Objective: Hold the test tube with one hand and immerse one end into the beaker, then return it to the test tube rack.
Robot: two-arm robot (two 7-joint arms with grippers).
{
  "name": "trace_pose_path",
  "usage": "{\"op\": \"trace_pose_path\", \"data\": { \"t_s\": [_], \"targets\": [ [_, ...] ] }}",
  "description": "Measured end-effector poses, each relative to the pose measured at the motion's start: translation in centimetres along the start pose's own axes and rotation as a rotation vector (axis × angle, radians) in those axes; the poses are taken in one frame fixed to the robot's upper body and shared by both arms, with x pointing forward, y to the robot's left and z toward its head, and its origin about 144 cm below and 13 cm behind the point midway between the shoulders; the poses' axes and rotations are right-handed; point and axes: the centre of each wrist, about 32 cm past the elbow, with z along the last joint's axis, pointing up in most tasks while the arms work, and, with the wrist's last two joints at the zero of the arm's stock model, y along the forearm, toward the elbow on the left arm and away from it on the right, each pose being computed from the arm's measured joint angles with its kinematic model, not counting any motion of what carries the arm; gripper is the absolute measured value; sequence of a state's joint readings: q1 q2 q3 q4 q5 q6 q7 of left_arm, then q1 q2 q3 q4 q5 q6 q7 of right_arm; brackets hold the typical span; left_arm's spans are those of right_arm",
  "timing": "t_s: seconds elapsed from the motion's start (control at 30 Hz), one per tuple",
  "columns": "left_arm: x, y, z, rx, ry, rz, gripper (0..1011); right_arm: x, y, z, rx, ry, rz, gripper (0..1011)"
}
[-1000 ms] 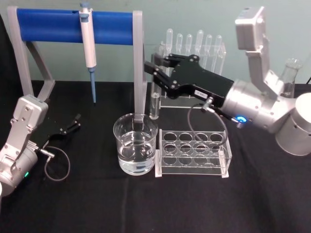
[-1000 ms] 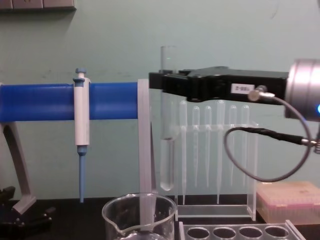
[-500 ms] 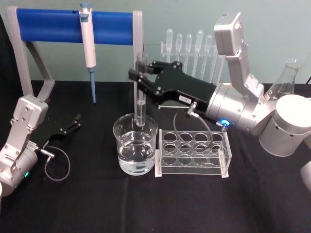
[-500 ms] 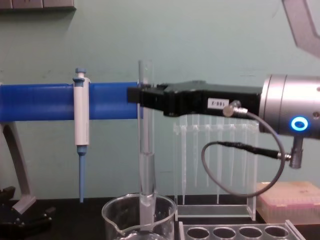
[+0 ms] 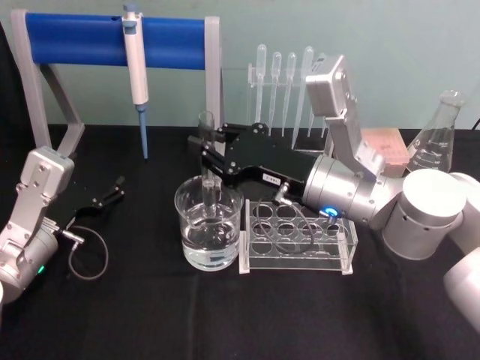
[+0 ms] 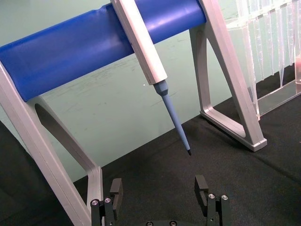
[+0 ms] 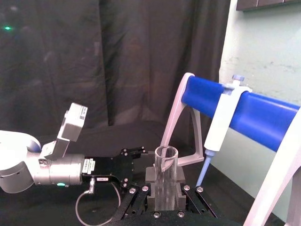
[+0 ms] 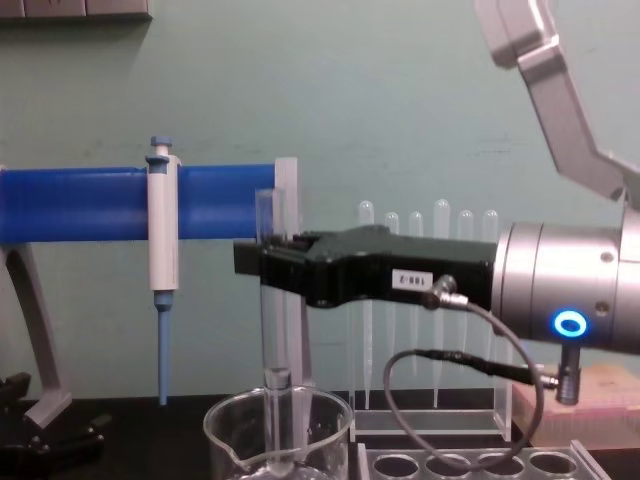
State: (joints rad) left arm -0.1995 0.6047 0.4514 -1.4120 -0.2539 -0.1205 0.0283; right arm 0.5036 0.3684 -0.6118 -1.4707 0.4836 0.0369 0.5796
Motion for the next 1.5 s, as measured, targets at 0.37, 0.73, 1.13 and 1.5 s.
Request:
{"op": "trace_pose_path", "data": {
  "t_s": [0.37,0.73,1.13,1.5],
  "targets": [
    [0.0,0.0,0.0,0.0,0.0,0.0,1000,-0.4,0.1,-1.7,-0.019,0.023,0.003,241],
    [0.0,0.0,0.0,0.0,0.0,0.0,1000,-0.6,0.0,-2.7,-0.037,0.029,0.005,241],
    [0.0,0.0,0.0,0.0,0.0,0.0,1000,-0.7,-0.1,-2.9,-0.042,0.026,0.003,241],
    [0.0,0.0,0.0,0.0,0.0,0.0,1000,-0.7,-0.1,-2.8,-0.041,0.026,0.002,241]
  ]
}}
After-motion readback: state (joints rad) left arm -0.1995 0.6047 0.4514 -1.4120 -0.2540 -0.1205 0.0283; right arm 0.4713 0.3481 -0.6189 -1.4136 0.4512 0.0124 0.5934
